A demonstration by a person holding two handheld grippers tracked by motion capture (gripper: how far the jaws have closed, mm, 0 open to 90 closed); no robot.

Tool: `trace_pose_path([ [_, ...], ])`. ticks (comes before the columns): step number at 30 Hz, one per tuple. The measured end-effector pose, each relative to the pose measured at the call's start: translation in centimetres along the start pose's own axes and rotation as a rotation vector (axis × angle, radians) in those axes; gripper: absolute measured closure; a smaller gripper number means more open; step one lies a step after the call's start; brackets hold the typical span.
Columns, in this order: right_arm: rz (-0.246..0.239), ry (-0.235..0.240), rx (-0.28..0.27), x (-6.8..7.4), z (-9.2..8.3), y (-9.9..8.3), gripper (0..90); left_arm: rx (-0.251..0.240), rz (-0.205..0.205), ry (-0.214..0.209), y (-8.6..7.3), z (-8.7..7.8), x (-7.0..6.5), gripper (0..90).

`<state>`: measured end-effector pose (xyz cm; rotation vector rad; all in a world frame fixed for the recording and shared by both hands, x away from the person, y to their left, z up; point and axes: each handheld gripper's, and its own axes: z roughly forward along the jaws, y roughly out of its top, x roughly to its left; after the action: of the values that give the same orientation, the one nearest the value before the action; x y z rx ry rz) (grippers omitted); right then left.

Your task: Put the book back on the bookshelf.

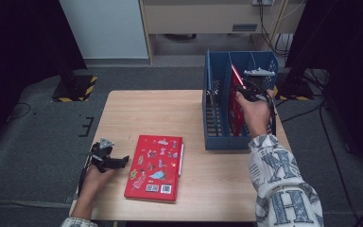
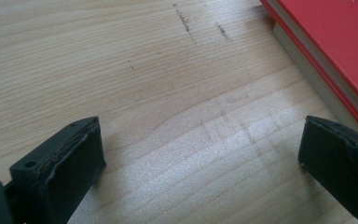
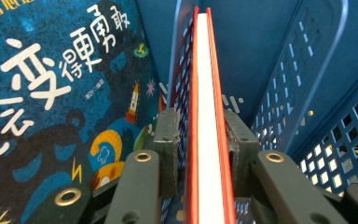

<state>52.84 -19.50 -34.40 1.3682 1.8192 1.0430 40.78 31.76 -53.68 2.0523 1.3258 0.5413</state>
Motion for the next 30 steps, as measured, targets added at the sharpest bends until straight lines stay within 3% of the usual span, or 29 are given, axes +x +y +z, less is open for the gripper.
trace_pose_path([
  [14,-0.009,-0.033,0.016,0.1,0.3,0.2,78.6,0.000,0.000,0.000,0.0,0.0,0.0,0.0],
  [21,-0.027,-0.062,-0.005,0.2,0.6,0.5,79.2,-0.006,-0.007,-0.001,0.0,0.1,-0.1,0.0],
  [30,-0.009,-0.110,-0.046,0.0,1.4,0.9,79.2,-0.006,-0.006,-0.001,0.0,0.1,-0.1,0.0],
])
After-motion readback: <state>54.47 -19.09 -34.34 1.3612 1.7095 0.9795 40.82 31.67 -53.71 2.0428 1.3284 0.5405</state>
